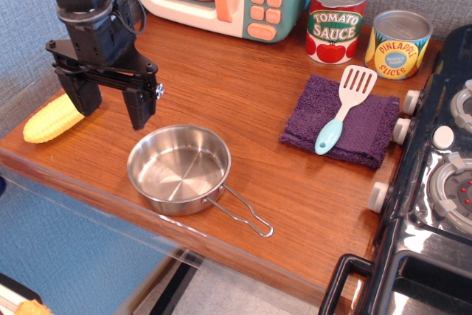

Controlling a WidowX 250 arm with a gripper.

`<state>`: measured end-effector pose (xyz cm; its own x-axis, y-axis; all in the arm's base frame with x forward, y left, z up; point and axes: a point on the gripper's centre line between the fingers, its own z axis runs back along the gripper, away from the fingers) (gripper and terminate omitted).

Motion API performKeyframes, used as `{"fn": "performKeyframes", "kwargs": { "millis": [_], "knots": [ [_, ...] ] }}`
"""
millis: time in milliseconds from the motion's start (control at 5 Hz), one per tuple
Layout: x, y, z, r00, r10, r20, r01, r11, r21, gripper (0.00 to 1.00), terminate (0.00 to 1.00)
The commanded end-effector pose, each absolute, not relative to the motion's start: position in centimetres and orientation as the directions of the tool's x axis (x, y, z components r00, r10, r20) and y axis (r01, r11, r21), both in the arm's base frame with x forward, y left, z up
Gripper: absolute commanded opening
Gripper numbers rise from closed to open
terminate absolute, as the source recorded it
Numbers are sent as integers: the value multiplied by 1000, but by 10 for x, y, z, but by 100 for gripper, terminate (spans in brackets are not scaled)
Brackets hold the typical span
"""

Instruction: Put the yellow corn cob in the silver pan.

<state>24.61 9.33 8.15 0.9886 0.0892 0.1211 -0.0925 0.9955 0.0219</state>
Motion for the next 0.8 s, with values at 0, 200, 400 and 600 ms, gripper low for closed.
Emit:
{"fn": "performKeyframes", "kwargs": {
  "millis": [0,200,400,600],
  "knots": [
    [246,93,81,989,89,121,-93,995,22,100,0],
    [245,102,81,987,113,118,-115,993,15,100,0],
    [243,128,79,984,156,81,-159,987,28,100,0],
    [242,162,72,989,146,18,-147,989,7,100,0]
  ]
}}
